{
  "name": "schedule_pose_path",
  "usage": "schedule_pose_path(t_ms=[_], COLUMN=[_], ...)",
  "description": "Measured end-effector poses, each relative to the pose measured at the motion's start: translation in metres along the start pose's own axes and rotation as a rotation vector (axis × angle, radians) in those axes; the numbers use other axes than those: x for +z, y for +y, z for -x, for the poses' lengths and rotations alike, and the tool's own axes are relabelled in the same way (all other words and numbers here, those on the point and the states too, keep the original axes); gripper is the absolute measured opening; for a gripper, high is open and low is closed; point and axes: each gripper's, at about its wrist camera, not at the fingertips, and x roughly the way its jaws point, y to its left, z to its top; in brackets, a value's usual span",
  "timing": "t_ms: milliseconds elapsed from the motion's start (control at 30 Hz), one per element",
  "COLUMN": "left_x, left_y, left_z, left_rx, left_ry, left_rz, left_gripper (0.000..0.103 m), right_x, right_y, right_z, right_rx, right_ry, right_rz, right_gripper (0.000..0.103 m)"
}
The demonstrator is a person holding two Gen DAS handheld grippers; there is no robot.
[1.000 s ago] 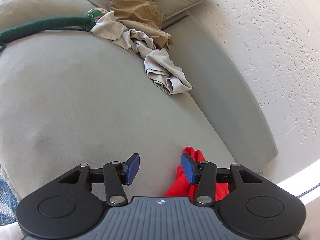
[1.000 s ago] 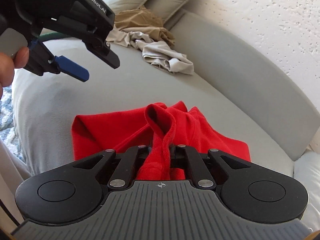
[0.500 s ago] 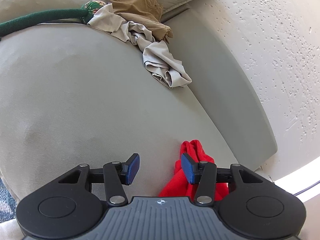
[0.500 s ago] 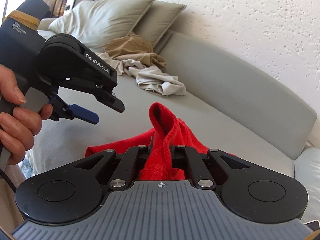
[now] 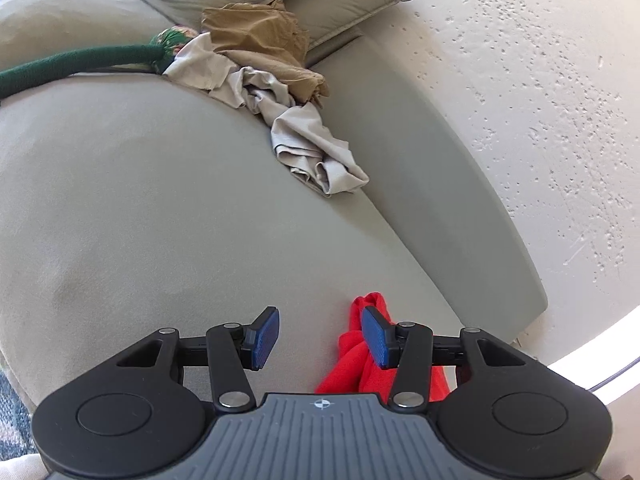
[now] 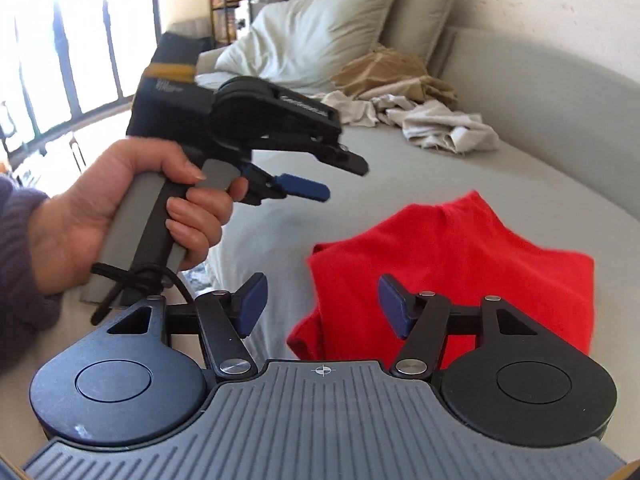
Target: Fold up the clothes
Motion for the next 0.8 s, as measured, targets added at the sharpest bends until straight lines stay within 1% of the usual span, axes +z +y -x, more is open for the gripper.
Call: schedule_pose_path(t_ms=[67,100,133,200,300,333,367,400,433,467,500,533,567,633,700,733,767,800], left_x=[-0.007,-0.011,-0.015,-0.023,-0.042,-0.052,-0.062,-0.072,-0.081,-0.087,-0.092,-0.092,-0.09,-0.084,-0.079,-0.077,-0.074,-0.072], left_y=[-0.014,-0.023,-0.031,-0.048,-0.074,-0.085,-0.096,-0.107,-0.115,-0.12,-0.124,-0.124,-0.123,-0.115,-0.103,-0.099,-0.097,-0.095], left_z=[0.002,0.003,0.004,0.005,0.004,0.0,-0.006,-0.012,-0.019,-0.027,-0.036,-0.044,-0.051,-0.064,-0.076,-0.079,-0.078,-0.077], left_rx=[-0.048,-0.075,-0.103,-0.159,-0.243,-0.236,-0.19,-0.144,-0.085,-0.01,0.059,0.102,0.124,0.198,0.262,0.277,0.271,0.265], left_ry=[0.003,0.009,0.015,0.026,0.052,0.061,0.06,0.059,0.053,0.039,0.033,0.043,0.058,0.094,0.135,0.148,0.152,0.155], left_rz=[-0.068,-0.107,-0.146,-0.225,-0.339,-0.396,-0.465,-0.534,-0.597,-0.65,-0.69,-0.701,-0.695,-0.673,-0.632,-0.615,-0.603,-0.592], left_gripper=[0.044,0.044,0.044,0.044,0.044,0.044,0.044,0.044,0.042,0.039,0.028,0.015,0.014,0.015,0.018,0.019,0.02,0.02], right_x=[-0.004,-0.007,-0.011,-0.018,-0.026,-0.026,-0.026,-0.026,-0.026,-0.027,-0.027,-0.027,-0.024,-0.02,-0.022,-0.023,-0.027,-0.028], right_y=[-0.018,-0.027,-0.036,-0.055,-0.083,-0.09,-0.098,-0.105,-0.113,-0.12,-0.128,-0.134,-0.136,-0.137,-0.137,-0.138,-0.138,-0.136], right_z=[0.03,0.047,0.065,0.101,0.123,0.114,0.104,0.094,0.085,0.075,0.066,0.055,0.04,0.012,-0.014,-0.026,-0.036,-0.037], right_rx=[-0.023,-0.054,-0.084,-0.146,-0.226,-0.239,-0.251,-0.263,-0.276,-0.288,-0.3,-0.311,-0.316,-0.32,-0.316,-0.313,-0.311,-0.319], right_ry=[-0.001,-0.018,-0.051,-0.138,-0.22,-0.203,-0.186,-0.169,-0.152,-0.135,-0.118,-0.103,-0.098,-0.062,0.007,0.043,0.08,0.074], right_rz=[-0.106,-0.156,-0.197,-0.266,-0.346,-0.366,-0.385,-0.404,-0.423,-0.442,-0.461,-0.473,-0.458,-0.414,-0.363,-0.341,-0.33,-0.314], right_gripper=[0.065,0.067,0.069,0.08,0.083,0.083,0.083,0.07,0.055,0.016,0.004,0.004,0.004,0.005,0.006,0.006,0.006,0.006])
